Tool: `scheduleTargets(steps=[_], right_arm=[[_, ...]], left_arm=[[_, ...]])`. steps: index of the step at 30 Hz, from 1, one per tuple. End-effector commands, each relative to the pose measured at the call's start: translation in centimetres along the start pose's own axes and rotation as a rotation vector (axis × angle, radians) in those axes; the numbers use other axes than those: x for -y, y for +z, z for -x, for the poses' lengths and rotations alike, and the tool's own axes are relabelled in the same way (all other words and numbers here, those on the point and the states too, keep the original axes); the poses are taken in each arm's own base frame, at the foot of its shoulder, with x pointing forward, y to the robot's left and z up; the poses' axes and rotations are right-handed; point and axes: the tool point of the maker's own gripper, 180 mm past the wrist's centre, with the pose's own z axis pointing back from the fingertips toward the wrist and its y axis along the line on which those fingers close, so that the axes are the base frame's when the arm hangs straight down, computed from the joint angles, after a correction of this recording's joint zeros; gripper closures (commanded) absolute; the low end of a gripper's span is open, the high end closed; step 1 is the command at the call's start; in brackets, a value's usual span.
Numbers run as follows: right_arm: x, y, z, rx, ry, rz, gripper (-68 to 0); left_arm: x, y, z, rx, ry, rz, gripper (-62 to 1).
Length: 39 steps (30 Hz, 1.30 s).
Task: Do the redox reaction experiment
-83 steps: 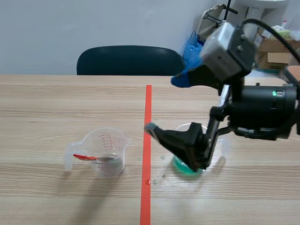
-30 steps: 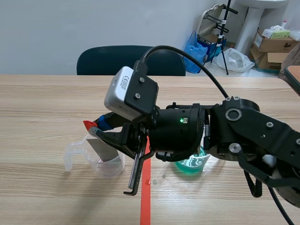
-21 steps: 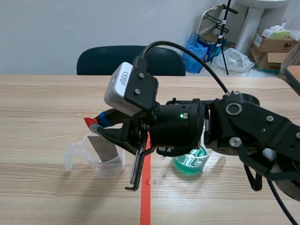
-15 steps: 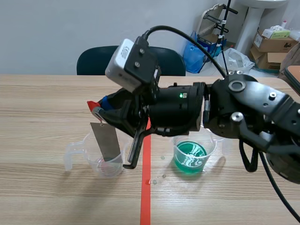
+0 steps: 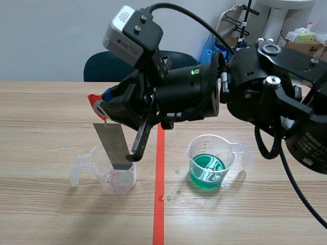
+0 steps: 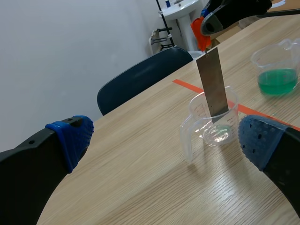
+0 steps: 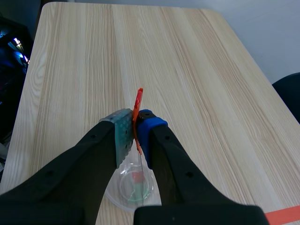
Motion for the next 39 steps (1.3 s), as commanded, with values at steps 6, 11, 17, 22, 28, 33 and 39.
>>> scheduleTargets(steps=[6,11,17,22,28,33,39], right_arm=[[0.9,0.4,-3.9,0.06,0.04,0.044,-0.9],[1.3,0.8,-5.4,0.075,0.039,0.066,-0.8],[1.8,1.0,-7.0,0.088,0.008,0.062,-0.9],[1.9,1.1,-8.1,0.085,0.029,0.07,-0.9],[1.6,1.3,-9.3,0.093,0.037,0.07,-0.9],[1.6,1.6,-10.0,0.096,0.047,0.085,-0.8],[1.7,1.8,-10.2,0.098,0.033,0.087,-0.8]], left_arm=[[-0.4,-0.3,-0.7,0.028,-0.013,-0.008,-62.3],[-0.4,-0.3,-0.7,0.028,-0.013,-0.008,-62.3],[-0.4,-0.3,-0.7,0.028,-0.013,-0.008,-62.3],[-0.4,-0.3,-0.7,0.028,-0.013,-0.008,-62.3],[-0.4,-0.3,-0.7,0.028,-0.013,-0.008,-62.3],[-0.4,-0.3,-0.7,0.028,-0.013,-0.008,-62.3],[-0.4,-0.3,-0.7,0.028,-0.013,-0.008,-62.3]])
